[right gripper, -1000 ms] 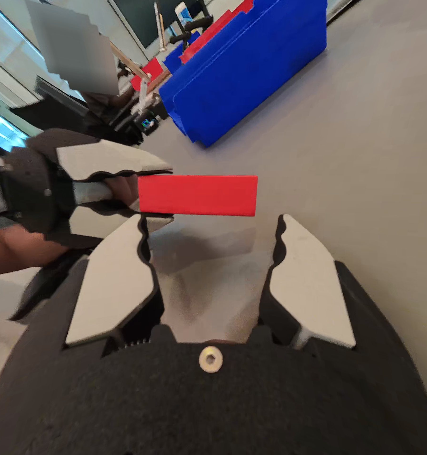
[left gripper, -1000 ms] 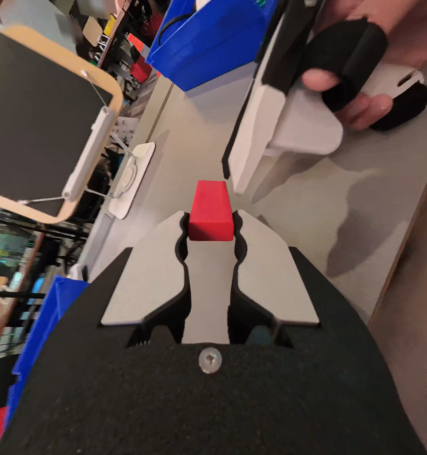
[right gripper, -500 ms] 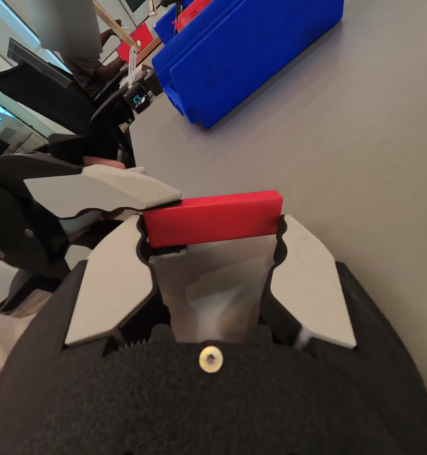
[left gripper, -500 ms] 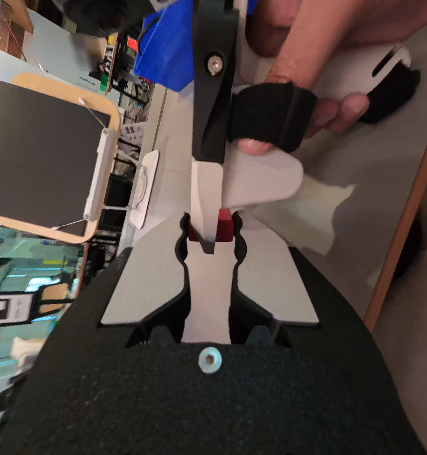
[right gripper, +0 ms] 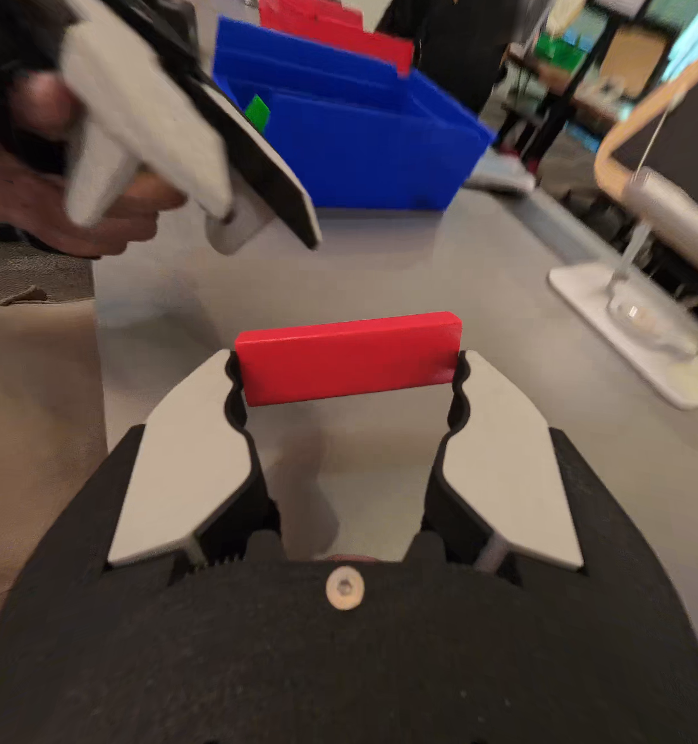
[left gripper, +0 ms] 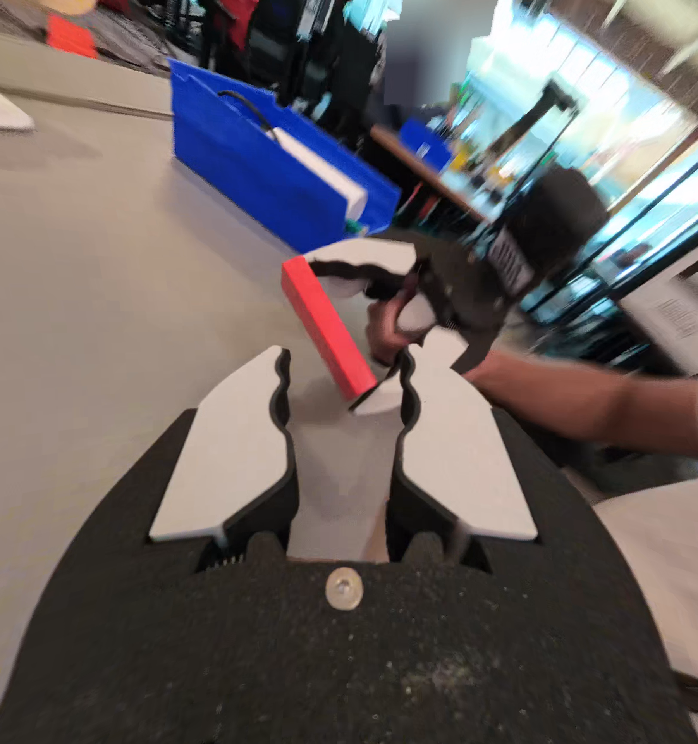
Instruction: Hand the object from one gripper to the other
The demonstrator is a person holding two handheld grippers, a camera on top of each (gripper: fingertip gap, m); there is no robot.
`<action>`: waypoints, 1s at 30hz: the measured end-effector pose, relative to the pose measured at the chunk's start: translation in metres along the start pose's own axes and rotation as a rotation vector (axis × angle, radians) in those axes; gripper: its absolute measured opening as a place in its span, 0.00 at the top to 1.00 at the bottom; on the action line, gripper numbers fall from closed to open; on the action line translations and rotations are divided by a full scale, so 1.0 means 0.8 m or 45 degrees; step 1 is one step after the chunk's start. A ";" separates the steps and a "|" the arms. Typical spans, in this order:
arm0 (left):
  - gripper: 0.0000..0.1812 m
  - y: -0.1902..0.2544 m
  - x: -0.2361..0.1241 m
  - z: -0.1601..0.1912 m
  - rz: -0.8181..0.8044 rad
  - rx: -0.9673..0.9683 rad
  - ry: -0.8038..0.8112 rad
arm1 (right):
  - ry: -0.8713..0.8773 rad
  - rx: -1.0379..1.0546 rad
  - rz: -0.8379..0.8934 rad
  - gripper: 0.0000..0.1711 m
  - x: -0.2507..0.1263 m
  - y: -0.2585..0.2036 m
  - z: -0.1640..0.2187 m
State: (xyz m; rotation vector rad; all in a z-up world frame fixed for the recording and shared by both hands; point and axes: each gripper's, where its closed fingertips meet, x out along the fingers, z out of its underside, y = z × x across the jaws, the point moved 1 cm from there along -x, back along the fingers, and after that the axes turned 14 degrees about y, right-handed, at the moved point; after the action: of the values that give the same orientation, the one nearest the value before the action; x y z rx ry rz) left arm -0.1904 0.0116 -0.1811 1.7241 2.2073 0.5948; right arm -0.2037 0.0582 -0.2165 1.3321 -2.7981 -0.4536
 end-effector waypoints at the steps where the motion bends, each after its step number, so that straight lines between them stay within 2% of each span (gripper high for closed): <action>1: 0.71 0.003 -0.001 -0.006 0.025 -0.094 0.034 | 0.059 -0.050 -0.017 0.42 0.000 -0.009 -0.012; 3: 0.70 0.009 -0.001 -0.010 0.041 -0.107 0.052 | 0.161 -0.102 -0.077 0.42 0.000 -0.027 -0.034; 5: 0.68 0.019 -0.001 -0.011 0.099 -0.120 0.051 | 0.261 -0.041 -0.127 0.42 -0.002 -0.038 -0.052; 8: 0.67 0.033 -0.002 -0.011 0.230 -0.327 0.045 | 0.397 0.050 -0.160 0.42 -0.011 -0.042 -0.076; 14: 0.69 0.055 -0.004 -0.015 0.480 -0.673 0.081 | 0.468 -0.212 -0.155 0.42 -0.018 -0.068 -0.096; 17: 0.69 0.067 0.000 -0.007 0.512 -0.650 0.027 | 0.465 -0.333 -0.148 0.42 -0.015 -0.080 -0.101; 18: 0.73 0.071 -0.001 -0.007 0.535 -0.648 0.026 | 0.460 -0.345 -0.146 0.42 -0.013 -0.083 -0.100; 19: 0.81 0.077 -0.004 -0.010 0.586 -0.666 0.039 | 0.460 -0.345 -0.140 0.42 -0.012 -0.083 -0.098; 22: 0.82 0.065 -0.001 -0.007 0.518 -0.708 0.035 | 0.437 -0.288 -0.166 0.42 -0.006 -0.079 -0.088; 25: 0.82 0.043 0.000 0.000 0.411 -0.643 0.051 | 0.366 -0.192 -0.165 0.43 0.002 -0.071 -0.069; 28: 0.82 0.014 -0.002 -0.002 0.263 -0.484 0.090 | 0.278 0.023 -0.231 0.49 0.006 -0.071 -0.050; 30: 0.82 -0.005 -0.004 0.002 0.133 -0.262 0.053 | 0.263 0.238 -0.286 0.53 0.007 -0.072 -0.045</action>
State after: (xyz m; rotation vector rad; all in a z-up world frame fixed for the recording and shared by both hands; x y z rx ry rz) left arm -0.1921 0.0078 -0.1844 1.7408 2.0116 0.8579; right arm -0.1587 0.0101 -0.1976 1.6347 -2.5864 -0.0502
